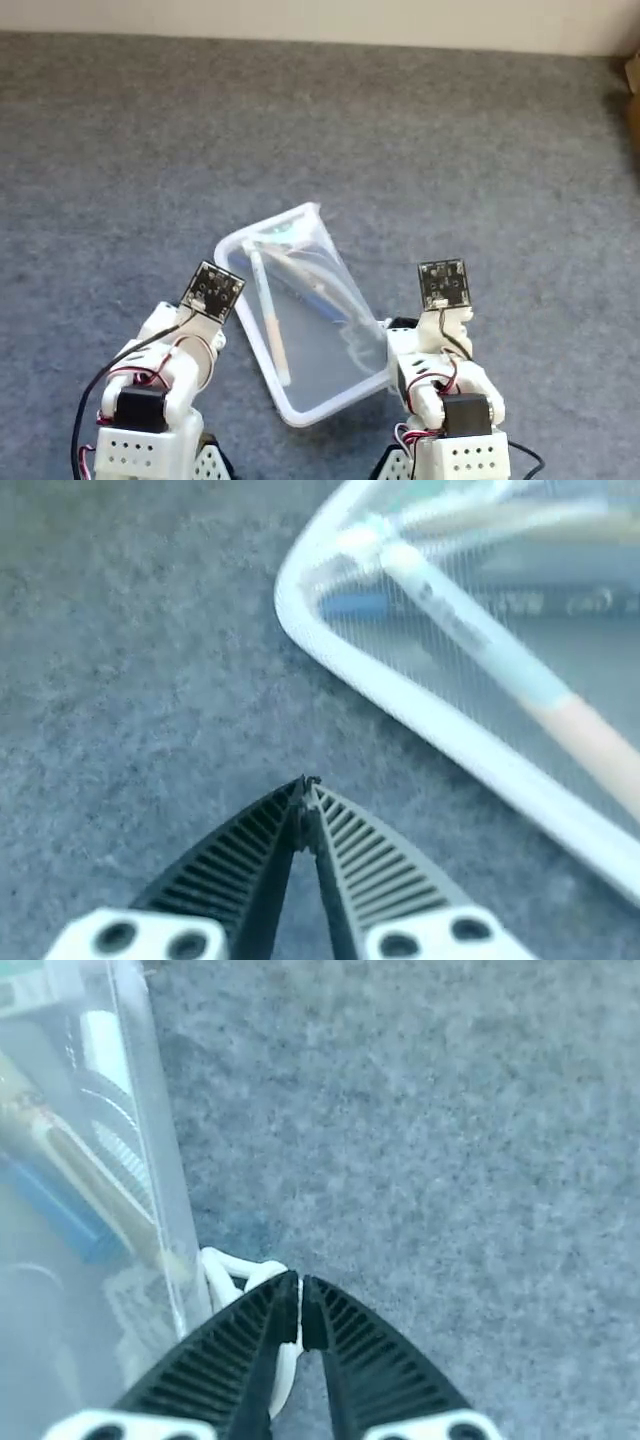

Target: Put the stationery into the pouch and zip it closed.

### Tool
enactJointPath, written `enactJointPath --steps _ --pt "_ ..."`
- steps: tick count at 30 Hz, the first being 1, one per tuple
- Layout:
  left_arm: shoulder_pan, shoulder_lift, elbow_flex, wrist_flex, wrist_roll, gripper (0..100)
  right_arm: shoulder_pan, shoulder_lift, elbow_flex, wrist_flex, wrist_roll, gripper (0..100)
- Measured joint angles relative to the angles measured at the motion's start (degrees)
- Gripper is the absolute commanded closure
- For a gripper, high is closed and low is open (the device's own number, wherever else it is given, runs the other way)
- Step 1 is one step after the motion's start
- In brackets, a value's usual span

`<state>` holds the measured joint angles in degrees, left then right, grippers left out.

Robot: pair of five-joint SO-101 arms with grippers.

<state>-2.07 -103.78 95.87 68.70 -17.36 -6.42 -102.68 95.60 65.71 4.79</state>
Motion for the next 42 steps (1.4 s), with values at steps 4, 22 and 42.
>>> enactJointPath --steps 4,22,42 --pt "0.0 0.0 0.0 4.84 0.0 99 0.0 0.0 0.0 0.0 0.0 99.4" --pt "0.0 0.0 0.0 7.12 0.0 99 0.0 0.0 0.0 0.0 0.0 99.4" --pt "0.0 0.0 0.0 7.12 0.0 99 0.0 0.0 0.0 0.0 0.0 99.4"
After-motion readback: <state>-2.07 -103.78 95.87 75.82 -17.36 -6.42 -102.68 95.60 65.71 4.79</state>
